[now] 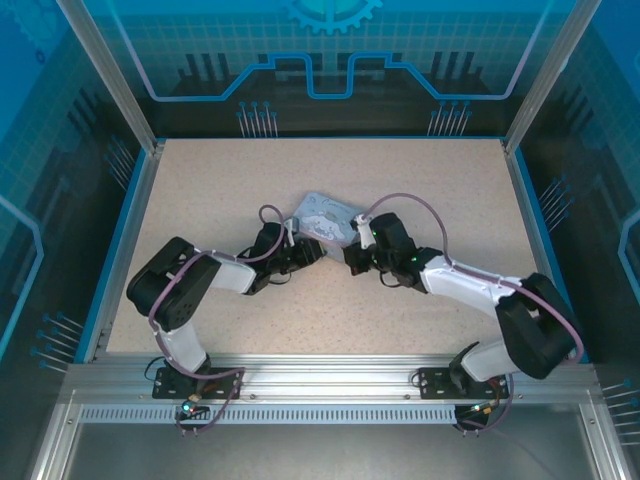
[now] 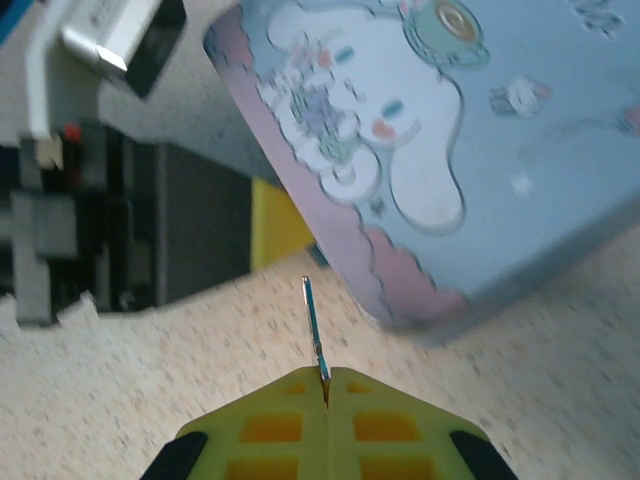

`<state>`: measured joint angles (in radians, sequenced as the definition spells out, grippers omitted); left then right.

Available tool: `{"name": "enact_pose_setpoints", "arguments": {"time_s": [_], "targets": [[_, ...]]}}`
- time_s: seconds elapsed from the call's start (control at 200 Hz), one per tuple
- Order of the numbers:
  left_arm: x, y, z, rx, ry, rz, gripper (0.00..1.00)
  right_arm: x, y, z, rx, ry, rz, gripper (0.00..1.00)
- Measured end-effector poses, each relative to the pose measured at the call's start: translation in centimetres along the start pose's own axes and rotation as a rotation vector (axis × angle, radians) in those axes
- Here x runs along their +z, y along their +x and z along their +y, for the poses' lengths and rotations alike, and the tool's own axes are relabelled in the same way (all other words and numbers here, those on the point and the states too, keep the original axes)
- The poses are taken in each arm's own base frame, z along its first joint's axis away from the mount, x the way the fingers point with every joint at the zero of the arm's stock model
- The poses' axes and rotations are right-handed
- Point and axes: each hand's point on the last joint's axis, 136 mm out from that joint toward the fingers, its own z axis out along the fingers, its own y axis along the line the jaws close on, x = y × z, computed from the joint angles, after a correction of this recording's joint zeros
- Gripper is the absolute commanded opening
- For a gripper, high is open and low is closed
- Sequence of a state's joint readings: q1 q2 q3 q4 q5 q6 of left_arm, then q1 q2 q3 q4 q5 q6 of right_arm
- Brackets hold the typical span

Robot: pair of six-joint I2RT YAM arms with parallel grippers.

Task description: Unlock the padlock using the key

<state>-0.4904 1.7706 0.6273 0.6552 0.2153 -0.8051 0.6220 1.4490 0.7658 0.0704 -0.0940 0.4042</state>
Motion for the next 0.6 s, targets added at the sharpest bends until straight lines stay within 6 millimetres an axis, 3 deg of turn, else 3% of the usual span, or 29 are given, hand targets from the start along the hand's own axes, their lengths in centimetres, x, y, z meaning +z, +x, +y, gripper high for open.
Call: {"name": "enact_pose_setpoints", "arguments": {"time_s": [0.235, 0.4, 0.6], "targets": [[-0.1, -0.1, 0.7, -0.011, 0.005, 0.008, 0.32, 3.5, -3.4, 0.3, 0.116, -0.031, -0.002, 0.00], [0.0, -0.1, 0.6, -0.010, 0.013, 0.011, 0.33, 5.1, -3.0, -1.0, 0.189, -0.001, 0.034, 0.00], [0.1, 0.2, 0.7, -0.012, 0.012, 0.022, 0.39, 5.2, -3.2, -1.2, 0.226, 0.011, 0.043, 0.00]]}}
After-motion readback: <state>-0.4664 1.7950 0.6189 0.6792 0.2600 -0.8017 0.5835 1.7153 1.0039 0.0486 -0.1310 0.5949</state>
